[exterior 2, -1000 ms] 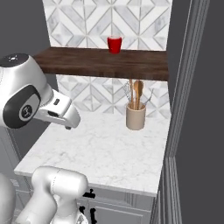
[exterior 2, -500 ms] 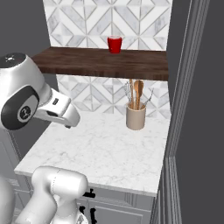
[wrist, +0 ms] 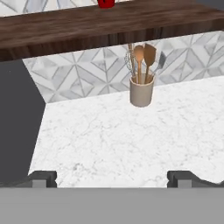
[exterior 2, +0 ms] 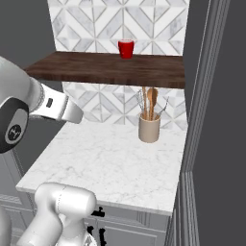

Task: Gather all objects into one cabinet and sort the glasses and bowls to opposite sides.

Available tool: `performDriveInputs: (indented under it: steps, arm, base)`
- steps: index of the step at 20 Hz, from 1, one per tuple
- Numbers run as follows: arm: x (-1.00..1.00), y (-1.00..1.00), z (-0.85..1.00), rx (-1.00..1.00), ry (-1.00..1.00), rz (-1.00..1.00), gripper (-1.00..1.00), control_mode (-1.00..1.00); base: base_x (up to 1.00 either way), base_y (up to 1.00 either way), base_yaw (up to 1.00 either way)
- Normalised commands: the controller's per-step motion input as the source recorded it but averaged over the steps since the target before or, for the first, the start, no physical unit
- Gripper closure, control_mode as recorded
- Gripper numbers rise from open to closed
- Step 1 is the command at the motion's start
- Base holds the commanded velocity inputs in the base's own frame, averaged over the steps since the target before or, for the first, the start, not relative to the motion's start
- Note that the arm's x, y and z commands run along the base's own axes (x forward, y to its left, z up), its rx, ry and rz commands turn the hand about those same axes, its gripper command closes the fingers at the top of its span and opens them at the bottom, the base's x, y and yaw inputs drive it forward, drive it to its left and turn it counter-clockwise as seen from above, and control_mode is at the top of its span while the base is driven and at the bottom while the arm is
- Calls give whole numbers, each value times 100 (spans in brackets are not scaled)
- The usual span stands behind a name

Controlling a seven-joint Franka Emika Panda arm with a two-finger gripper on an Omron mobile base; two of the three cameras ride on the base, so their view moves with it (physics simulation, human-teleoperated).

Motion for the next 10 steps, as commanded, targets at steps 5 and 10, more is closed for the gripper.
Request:
performDriveInputs:
  steps: [5,10]
  arm:
    - [0,0,56,0,-30,0,-100,-100]
    - [-2,0,49,0,-14,0,-100,-100]
  base:
    - [0,0,0]
    - [0,0,0]
